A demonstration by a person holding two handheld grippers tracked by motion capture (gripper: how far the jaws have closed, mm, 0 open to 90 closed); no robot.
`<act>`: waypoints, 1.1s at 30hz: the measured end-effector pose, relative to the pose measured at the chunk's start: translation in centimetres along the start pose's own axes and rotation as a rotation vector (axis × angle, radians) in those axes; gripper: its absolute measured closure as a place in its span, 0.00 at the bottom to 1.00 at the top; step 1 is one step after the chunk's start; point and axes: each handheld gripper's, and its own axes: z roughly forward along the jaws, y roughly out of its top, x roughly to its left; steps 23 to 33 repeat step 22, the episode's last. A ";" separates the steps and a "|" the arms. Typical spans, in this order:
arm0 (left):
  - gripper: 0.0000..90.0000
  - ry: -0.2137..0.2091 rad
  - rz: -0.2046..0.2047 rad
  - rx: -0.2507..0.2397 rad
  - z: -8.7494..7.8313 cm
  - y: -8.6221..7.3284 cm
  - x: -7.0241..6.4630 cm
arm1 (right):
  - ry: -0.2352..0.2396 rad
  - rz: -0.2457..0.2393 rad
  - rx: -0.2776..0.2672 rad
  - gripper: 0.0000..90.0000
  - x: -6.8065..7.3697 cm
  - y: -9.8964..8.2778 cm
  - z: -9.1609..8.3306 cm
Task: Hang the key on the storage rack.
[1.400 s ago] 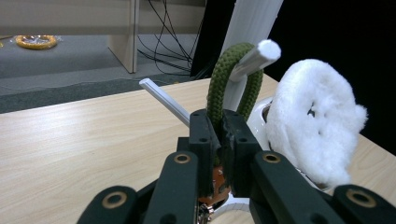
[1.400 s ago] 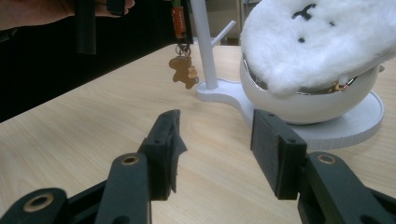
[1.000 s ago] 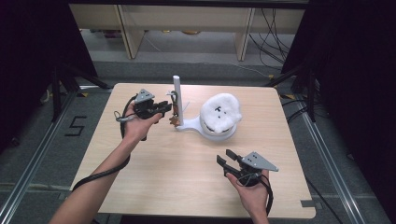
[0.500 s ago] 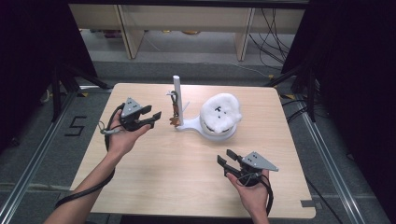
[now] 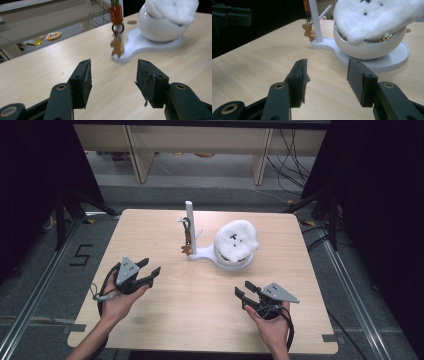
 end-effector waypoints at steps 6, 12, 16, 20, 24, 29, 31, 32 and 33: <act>0.48 -0.003 -0.014 0.020 -1.1 -4.4 -1.0 | -0.017 -0.023 0.005 0.56 -0.3 -0.3 0.2; 0.46 -0.017 -0.067 -0.006 -1.6 -6.5 -1.5 | 0.001 -0.004 0.040 0.55 -0.5 -0.6 0.4; 0.45 -0.012 -0.074 -0.028 -1.8 -6.7 -1.6 | 0.007 0.003 0.045 0.53 -0.9 -1.1 0.3; 0.45 -0.010 -0.081 -0.021 -1.9 -6.7 -1.5 | -0.004 0.010 0.054 0.50 -1.1 -1.3 0.2; 0.45 -0.004 -0.093 -0.023 -1.9 -6.7 -1.4 | -0.014 0.035 0.057 0.50 -0.9 -1.5 0.1; 0.45 -0.004 -0.093 -0.023 -1.9 -6.7 -1.4 | -0.014 0.035 0.057 0.50 -0.9 -1.5 0.1; 0.45 -0.004 -0.093 -0.023 -1.9 -6.7 -1.4 | -0.014 0.035 0.057 0.50 -0.9 -1.5 0.1; 0.45 -0.004 -0.093 -0.023 -1.9 -6.7 -1.4 | -0.014 0.035 0.057 0.50 -0.9 -1.5 0.1; 0.45 -0.004 -0.093 -0.023 -1.9 -6.7 -1.4 | -0.014 0.035 0.057 0.50 -0.9 -1.5 0.1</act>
